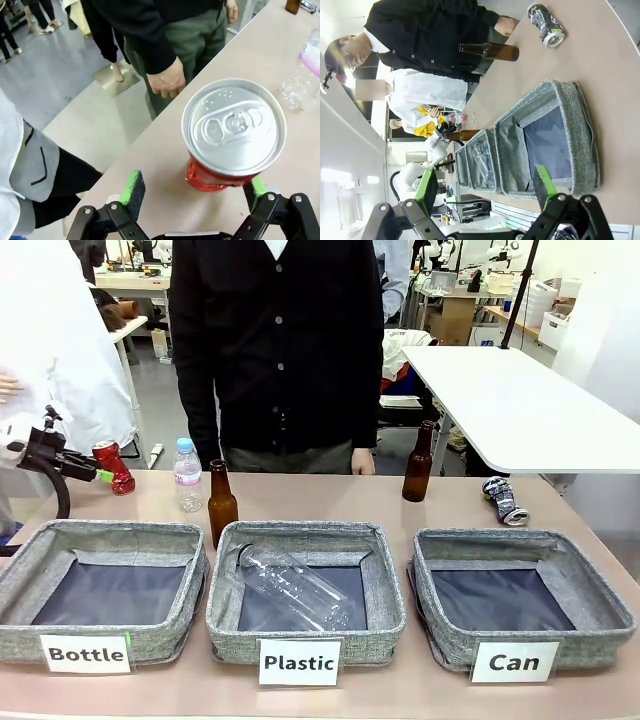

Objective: Sort the can waste into the basket.
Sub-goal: Pick up the can waste from the table and place it in the right Fabric basket.

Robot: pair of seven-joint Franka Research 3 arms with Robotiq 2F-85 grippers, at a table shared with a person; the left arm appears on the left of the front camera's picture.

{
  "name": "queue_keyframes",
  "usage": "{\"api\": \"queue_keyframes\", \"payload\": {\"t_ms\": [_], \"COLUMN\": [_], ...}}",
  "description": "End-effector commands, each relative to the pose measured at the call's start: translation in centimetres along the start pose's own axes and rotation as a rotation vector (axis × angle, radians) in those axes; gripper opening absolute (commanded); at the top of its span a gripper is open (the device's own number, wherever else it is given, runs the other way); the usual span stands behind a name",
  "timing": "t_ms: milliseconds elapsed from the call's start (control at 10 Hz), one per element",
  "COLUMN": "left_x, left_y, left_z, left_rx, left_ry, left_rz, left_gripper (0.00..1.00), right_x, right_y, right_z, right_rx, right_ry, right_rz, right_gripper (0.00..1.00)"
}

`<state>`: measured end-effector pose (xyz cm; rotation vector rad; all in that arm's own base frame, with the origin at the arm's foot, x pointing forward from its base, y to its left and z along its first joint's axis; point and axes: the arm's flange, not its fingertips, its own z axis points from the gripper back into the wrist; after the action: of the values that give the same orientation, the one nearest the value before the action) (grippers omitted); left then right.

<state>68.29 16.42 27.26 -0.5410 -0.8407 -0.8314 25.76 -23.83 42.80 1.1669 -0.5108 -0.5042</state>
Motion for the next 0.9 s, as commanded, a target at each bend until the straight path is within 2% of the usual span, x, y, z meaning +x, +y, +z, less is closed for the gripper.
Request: {"api": "queue_keyframes", "payload": {"t_ms": [0,300,500,800], "left_x": [-0.2,-0.2,-0.3,-0.3], "left_y": [0.6,0.5,0.4,0.7], "left_z": [-0.6,-0.9,-1.3,-1.7], "left_rx": [-0.016,-0.037,-0.082,-0.085], "left_ry": [-0.054,-0.147,-0.171,-0.213], "left_rz": [-0.03,-0.043,-0.051,-0.061], "left_gripper": [1.0,1.0,1.0,1.0], "right_x": [0.1,0.1,0.1,0.1], "right_y": [0.0,0.0,0.0,0.0], "right_z": [-0.1,-0.1,-0.1,-0.1], "right_rx": [0.026,0.026,0.026,0.026], "right_ry": [-0.014,-0.014,-0.014,-0.014], "right_rz": [0.023,0.023,0.023,0.023], "right_gripper": [1.0,1.0,1.0,1.0]}}
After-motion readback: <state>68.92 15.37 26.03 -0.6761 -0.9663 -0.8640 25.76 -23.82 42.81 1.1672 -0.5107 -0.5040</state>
